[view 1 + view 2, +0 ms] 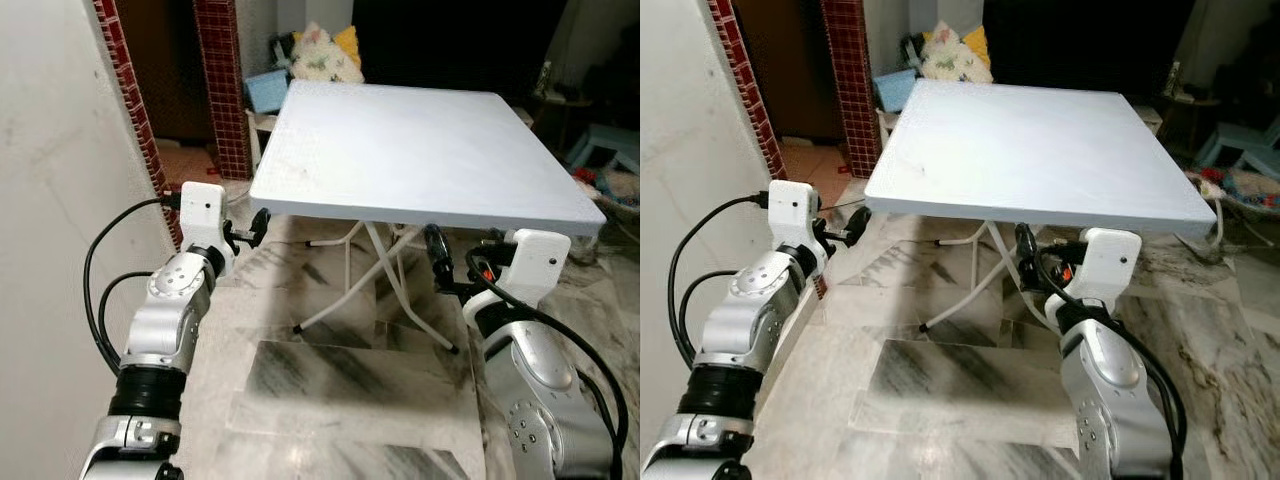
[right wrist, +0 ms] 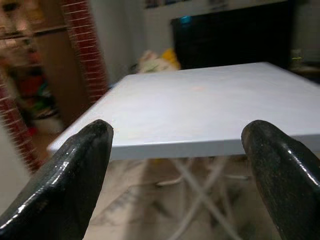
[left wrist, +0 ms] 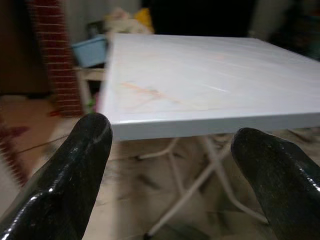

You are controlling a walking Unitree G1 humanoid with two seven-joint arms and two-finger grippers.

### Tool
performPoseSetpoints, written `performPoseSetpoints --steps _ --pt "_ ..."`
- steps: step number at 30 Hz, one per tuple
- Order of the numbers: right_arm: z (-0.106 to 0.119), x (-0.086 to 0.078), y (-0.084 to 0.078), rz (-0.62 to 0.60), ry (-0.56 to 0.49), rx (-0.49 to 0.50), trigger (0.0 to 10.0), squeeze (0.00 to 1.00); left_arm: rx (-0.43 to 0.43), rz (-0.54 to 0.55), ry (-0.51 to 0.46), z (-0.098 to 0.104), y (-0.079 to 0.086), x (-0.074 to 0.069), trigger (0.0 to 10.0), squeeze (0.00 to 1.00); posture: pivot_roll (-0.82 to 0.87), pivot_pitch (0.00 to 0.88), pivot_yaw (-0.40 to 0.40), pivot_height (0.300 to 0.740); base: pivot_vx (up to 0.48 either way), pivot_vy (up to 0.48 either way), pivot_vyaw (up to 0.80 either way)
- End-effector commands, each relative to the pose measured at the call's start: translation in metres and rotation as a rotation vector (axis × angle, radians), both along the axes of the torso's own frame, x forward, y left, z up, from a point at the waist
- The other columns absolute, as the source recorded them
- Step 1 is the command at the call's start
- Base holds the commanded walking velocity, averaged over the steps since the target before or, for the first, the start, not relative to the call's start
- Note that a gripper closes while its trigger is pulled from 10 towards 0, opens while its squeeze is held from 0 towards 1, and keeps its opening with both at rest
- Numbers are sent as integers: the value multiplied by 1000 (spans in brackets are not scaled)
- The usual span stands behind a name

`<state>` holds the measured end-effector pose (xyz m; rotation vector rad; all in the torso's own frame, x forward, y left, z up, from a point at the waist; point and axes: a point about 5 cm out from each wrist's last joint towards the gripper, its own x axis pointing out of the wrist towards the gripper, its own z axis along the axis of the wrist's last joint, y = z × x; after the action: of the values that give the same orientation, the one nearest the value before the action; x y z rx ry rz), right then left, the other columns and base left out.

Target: Hang keys on a hook

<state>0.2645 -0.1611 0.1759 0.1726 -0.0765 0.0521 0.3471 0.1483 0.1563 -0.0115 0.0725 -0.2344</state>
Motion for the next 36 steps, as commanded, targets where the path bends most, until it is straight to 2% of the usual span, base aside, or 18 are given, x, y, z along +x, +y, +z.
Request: performPoseSetpoints --steps 1,15,20,25,36 --pt "3 1 -4 -20 -7 -4 10000 0 0 -13 -28 7 -5 2 10000 0 64 0 -24 740 0 0 -800" --pt "4 1 -4 -25 -7 -9 10000 0 45 23 -62 10 -5 5 10000 0 59 2 -25 740 0 0 -788" --pt "4 1 -4 -27 -10 -7 10000 0 61 54 -93 14 2 8 10000 0 60 2 -23 740 0 0 -798" --pt "4 1 -3 -25 -7 -4 10000 0 43 54 -65 11 4 10 10000 0 61 3 -25 740 0 0 -790" --pt "5 2 -3 -28 -12 -3 10000 0 15 25 -70 12 0 10 10000 0 61 1 -24 740 0 0 -794"
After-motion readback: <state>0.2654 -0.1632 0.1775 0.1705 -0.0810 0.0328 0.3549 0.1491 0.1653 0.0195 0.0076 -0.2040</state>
